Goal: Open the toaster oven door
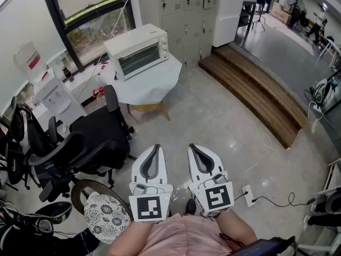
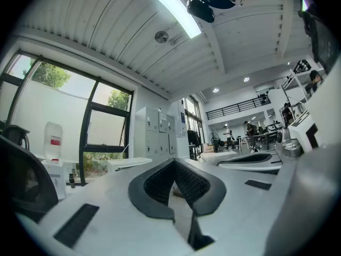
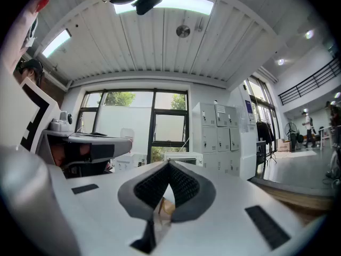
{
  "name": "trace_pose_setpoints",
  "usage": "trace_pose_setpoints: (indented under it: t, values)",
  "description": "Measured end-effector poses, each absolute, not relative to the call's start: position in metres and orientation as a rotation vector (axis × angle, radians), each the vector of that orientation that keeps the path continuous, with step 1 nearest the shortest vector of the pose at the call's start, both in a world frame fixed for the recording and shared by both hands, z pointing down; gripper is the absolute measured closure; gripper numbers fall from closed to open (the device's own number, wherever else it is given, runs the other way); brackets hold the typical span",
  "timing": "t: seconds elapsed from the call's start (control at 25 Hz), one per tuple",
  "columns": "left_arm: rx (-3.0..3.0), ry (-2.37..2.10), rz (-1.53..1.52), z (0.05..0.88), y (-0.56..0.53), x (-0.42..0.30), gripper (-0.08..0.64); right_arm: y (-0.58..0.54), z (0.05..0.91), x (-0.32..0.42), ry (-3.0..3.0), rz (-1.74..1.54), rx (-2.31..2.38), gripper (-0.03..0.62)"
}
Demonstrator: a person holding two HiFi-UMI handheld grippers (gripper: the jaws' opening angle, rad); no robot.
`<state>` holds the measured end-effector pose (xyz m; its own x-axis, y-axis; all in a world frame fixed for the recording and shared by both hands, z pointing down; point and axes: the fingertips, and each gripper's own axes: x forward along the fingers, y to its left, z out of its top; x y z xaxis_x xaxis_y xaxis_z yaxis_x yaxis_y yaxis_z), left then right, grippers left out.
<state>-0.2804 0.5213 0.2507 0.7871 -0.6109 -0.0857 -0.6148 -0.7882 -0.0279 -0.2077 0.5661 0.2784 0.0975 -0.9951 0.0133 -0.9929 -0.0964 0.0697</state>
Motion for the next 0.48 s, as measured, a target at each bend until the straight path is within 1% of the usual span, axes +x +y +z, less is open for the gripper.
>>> trace_pose_setpoints:
  t: [0.48]
  values:
    - [-2.898, 1.086, 0.083, 0.257, 0.52, -0.247, 0.546, 0.567, 0.282, -0.161, -2.109, 0.002, 2.287, 0.591]
